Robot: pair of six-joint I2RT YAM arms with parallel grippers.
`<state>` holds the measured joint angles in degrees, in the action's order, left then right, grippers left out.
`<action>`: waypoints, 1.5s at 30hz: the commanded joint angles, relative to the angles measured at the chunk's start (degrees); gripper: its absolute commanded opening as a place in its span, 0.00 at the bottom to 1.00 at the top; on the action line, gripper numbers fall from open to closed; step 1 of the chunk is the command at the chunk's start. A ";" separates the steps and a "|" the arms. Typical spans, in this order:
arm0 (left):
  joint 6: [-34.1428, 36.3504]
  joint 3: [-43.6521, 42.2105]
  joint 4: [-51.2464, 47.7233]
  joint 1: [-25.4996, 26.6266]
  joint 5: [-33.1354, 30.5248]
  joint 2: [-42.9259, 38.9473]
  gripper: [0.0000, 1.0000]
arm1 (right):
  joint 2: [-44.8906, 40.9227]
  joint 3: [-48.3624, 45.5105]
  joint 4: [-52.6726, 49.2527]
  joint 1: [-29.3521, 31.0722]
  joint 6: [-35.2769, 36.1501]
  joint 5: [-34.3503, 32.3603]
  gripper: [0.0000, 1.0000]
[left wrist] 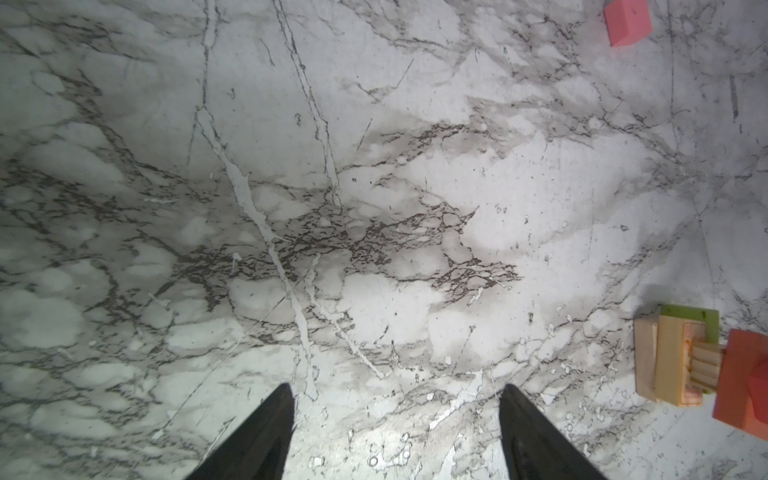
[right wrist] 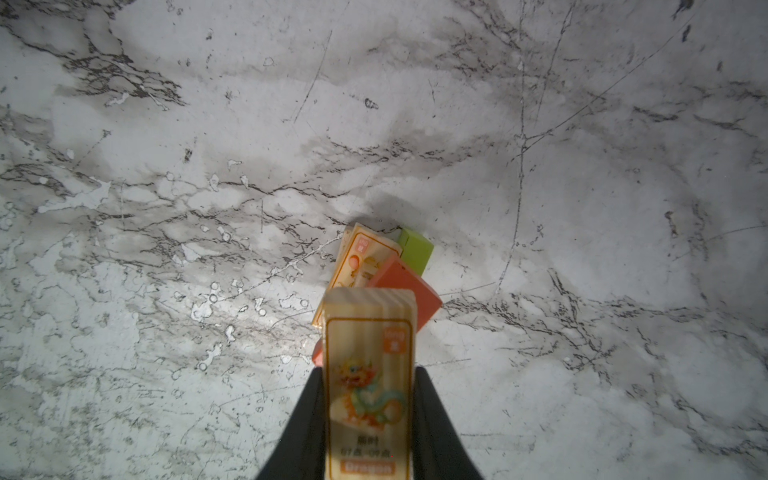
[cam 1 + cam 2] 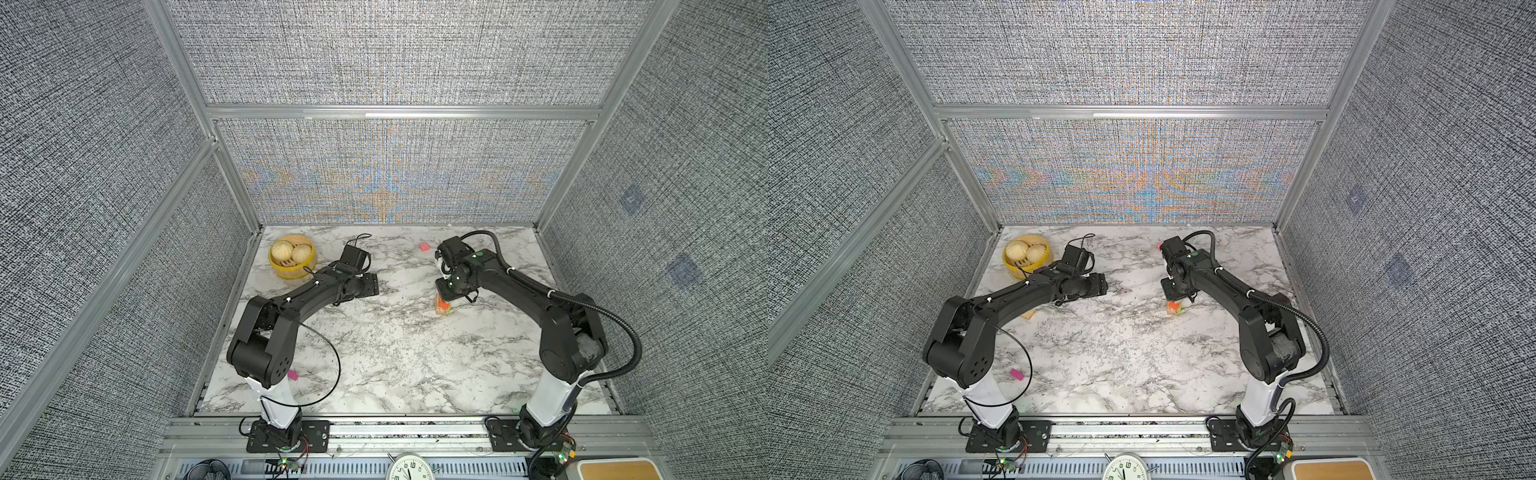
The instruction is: Build the wood block tower
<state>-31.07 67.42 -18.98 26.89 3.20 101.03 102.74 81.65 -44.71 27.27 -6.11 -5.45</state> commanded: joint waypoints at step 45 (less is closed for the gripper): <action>0.35 1.54 -0.27 0.00 1.50 0.40 0.79 | -1.85 -2.11 -0.68 0.02 -0.57 -0.02 0.35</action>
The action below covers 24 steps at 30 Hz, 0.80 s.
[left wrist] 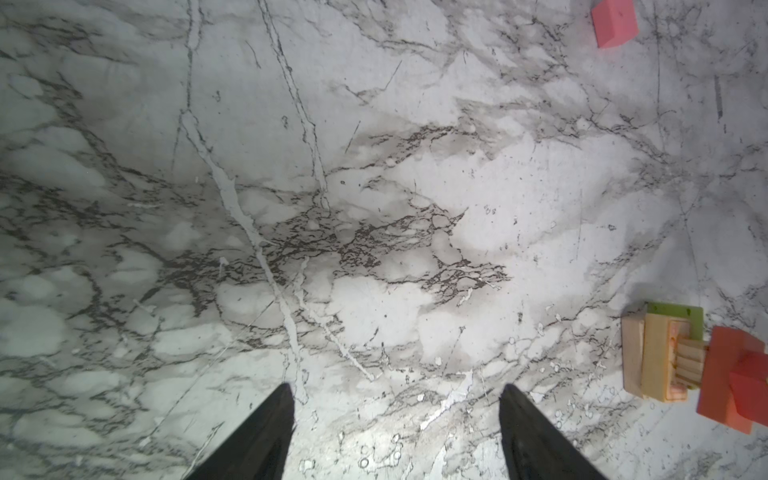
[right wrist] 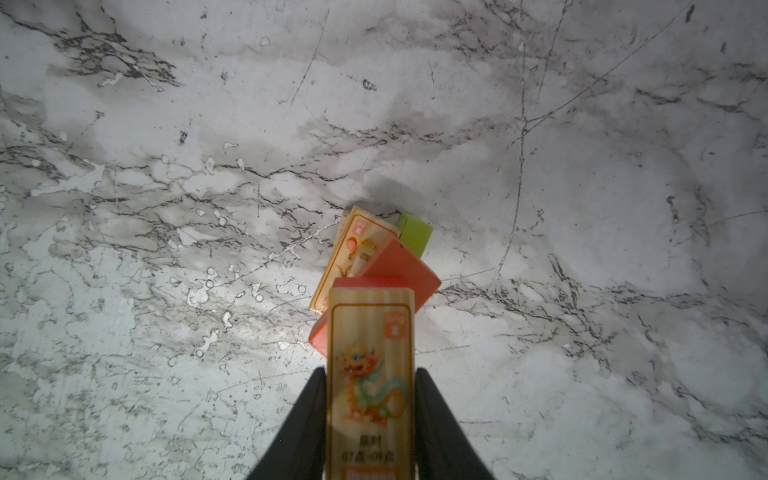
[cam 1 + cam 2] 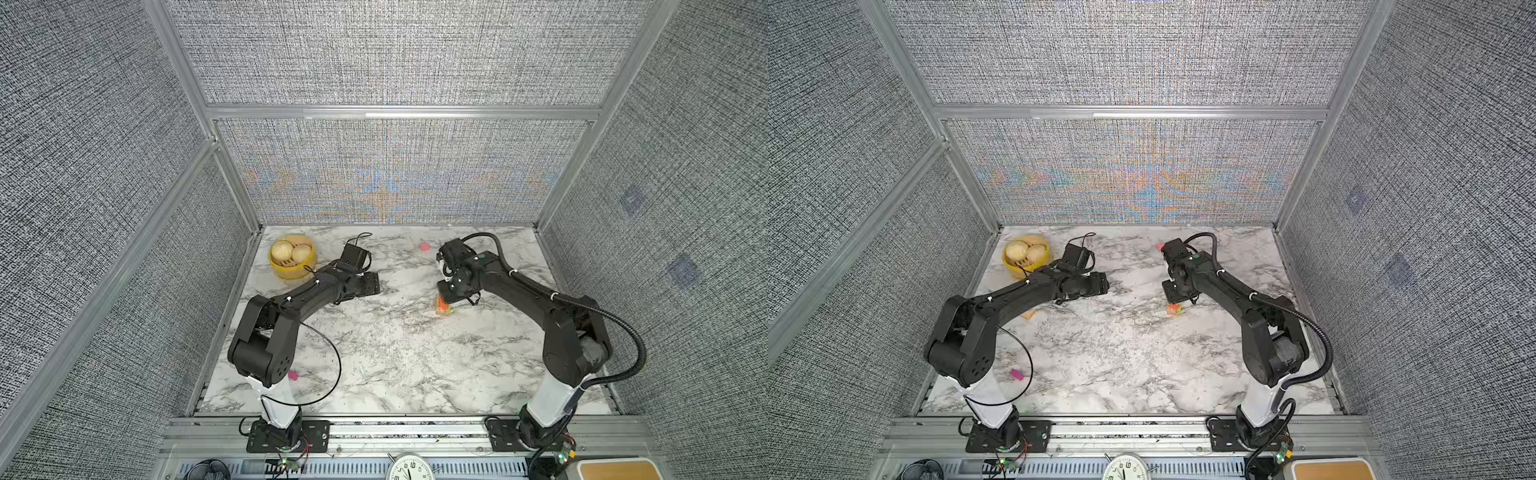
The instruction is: Build the wood block tower
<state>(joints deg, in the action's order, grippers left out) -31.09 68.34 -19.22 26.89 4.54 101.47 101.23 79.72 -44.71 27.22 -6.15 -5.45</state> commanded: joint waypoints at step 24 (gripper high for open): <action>0.66 1.75 -0.37 0.35 0.38 0.22 0.79 | -5.82 -4.72 -0.40 -0.78 -3.26 -0.07 0.46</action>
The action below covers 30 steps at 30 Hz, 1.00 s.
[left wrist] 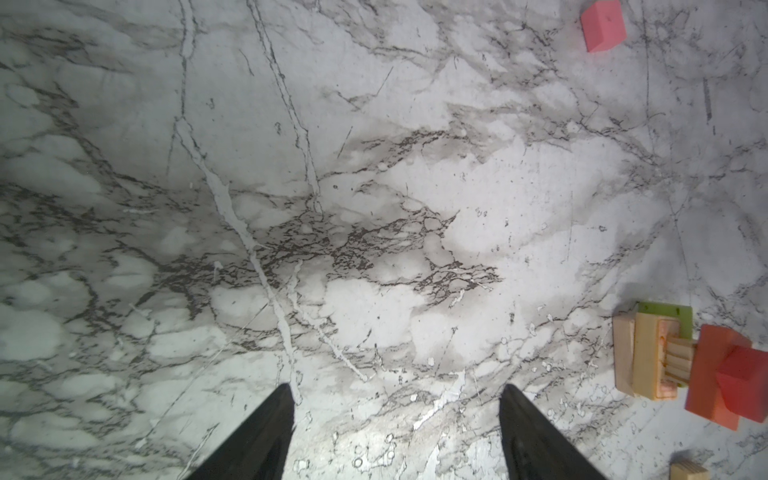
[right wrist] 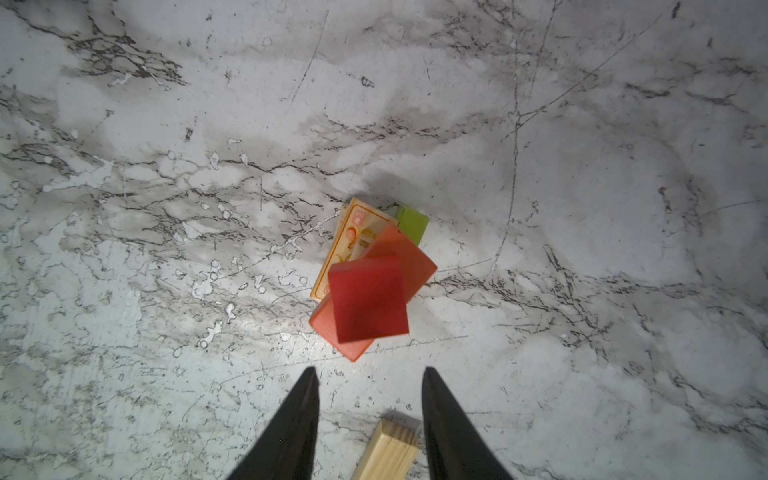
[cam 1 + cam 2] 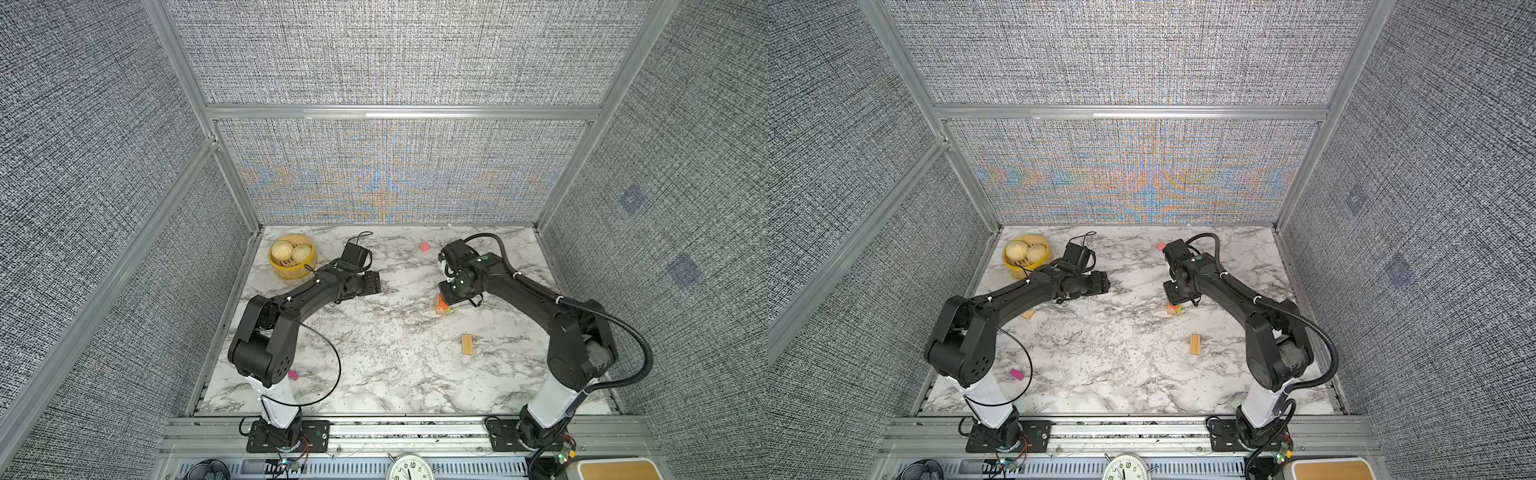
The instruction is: Build the wood block tower
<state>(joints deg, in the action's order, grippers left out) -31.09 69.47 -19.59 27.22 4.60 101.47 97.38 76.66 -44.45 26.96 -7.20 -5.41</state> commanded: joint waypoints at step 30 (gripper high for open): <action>0.14 -1.18 3.51 2.75 -1.63 0.48 0.79 | -12.50 -30.53 7.94 6.27 -23.86 -6.19 0.55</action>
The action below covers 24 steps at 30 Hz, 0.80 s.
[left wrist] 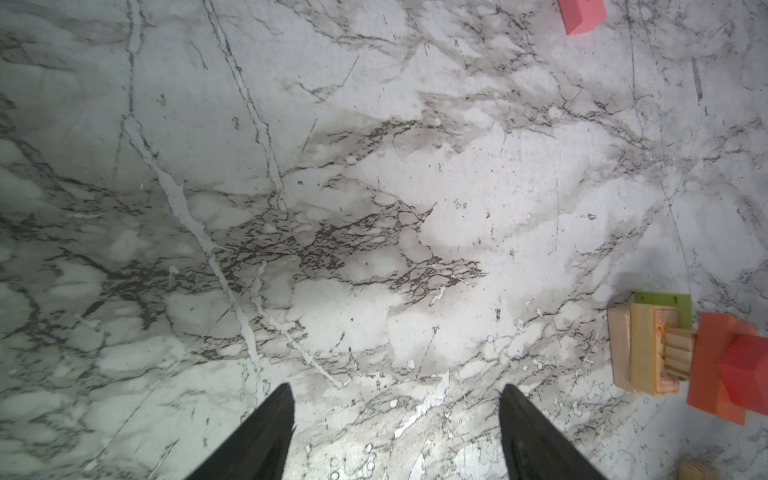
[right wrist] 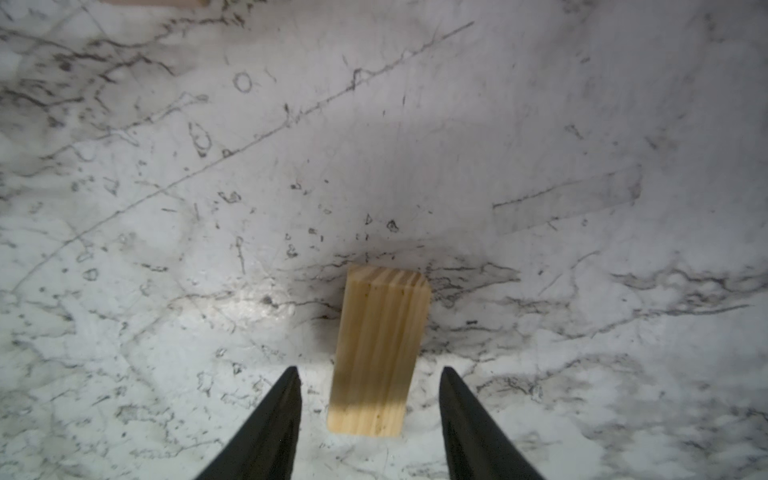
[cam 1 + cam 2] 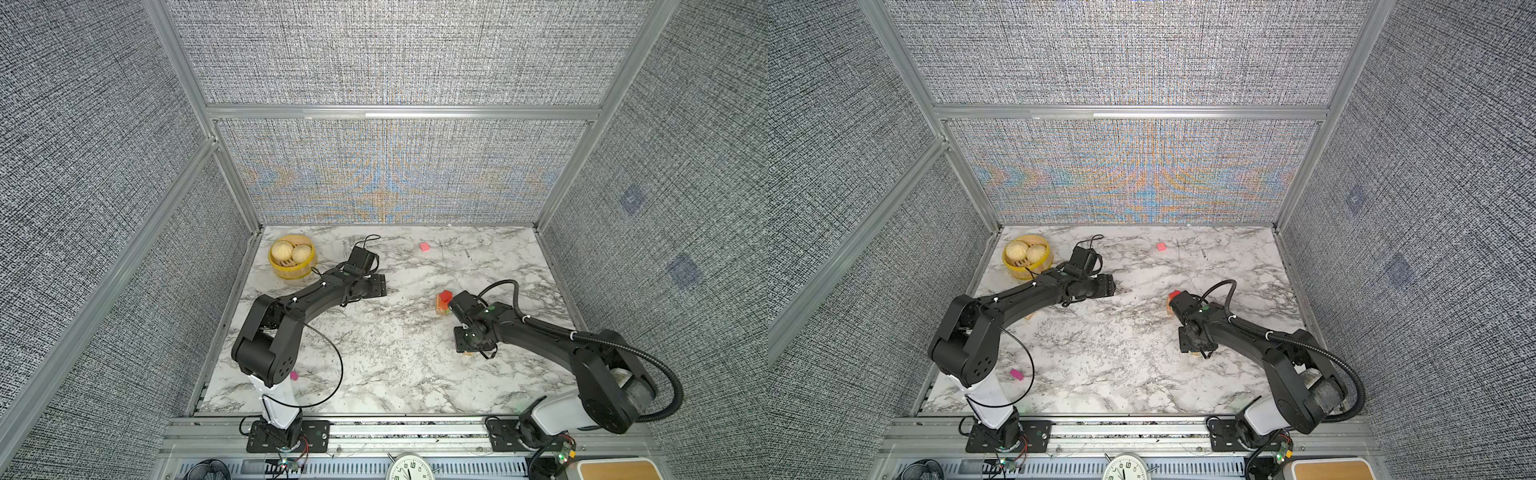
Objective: Build the wood block tower
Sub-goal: 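Grasp the plain wooden block on the table with the right gripper, then carry the plain wooden block with the right gripper over the stack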
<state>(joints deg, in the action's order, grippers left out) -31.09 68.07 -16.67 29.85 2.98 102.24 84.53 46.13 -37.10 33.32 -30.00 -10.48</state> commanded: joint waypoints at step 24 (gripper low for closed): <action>0.49 1.11 -0.77 0.13 -0.70 -1.01 0.79 | 0.87 8.84 -4.19 -1.89 5.02 4.06 0.22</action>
<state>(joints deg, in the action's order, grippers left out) -31.09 68.34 -16.93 29.89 2.94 101.56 85.52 52.29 -38.17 31.75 -27.62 -6.92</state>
